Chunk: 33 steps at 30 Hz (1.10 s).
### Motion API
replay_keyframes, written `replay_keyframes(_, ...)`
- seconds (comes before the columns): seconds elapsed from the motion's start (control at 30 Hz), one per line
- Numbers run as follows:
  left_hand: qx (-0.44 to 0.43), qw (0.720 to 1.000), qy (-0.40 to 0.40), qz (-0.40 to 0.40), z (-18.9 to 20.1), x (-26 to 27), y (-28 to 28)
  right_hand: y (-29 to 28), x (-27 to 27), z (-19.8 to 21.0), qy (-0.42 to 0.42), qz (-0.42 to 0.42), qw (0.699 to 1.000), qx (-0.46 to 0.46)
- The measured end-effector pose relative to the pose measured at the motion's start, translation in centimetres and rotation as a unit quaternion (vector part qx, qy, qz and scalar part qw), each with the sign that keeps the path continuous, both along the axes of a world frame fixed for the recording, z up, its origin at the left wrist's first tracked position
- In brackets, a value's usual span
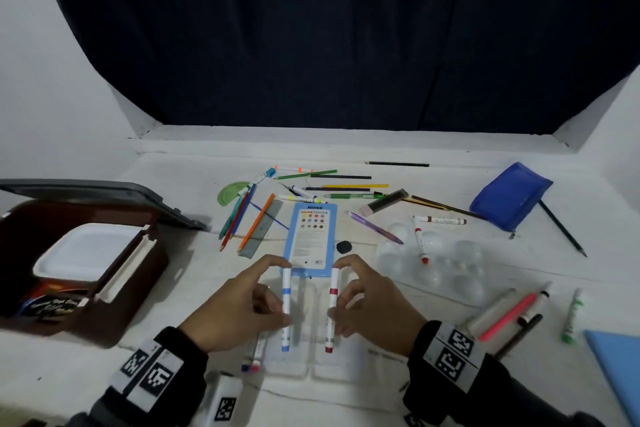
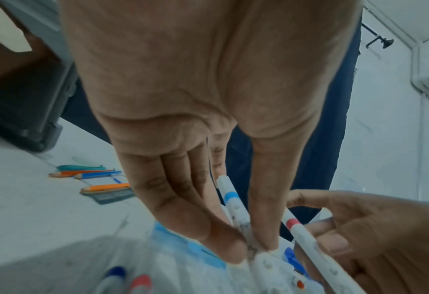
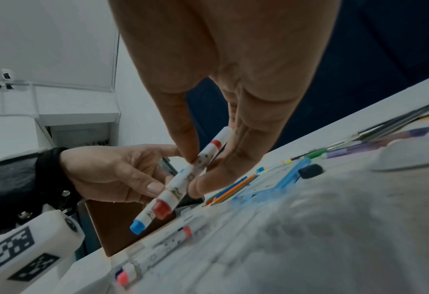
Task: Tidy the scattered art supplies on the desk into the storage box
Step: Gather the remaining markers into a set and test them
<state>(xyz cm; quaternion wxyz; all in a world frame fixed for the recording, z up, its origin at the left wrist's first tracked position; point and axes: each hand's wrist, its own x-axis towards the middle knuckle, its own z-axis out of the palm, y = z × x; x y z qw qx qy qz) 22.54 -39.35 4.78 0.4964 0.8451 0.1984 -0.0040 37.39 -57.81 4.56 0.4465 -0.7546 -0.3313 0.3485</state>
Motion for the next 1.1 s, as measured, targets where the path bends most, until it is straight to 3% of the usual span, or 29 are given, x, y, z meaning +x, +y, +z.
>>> replay_keyframes(0.33,0.056,0.993,0.046,-0.096,-2.7,-1.4,2.8,5.5,-4.2,-2.7,-0.07,-0.003,0.996,-0.06)
replay_keyframes(0.8,0.25,0.955,0.071,-0.143,-3.5,-0.2,4.1,6.8,-4.9,-0.6,-0.1,0.055,0.983,-0.147)
replay_keyframes(1.1,0.29,0.942,0.071,-0.154,-4.1,0.2,4.0,6.8,-5.3,-0.1,-0.132,0.132,0.962,-0.2)
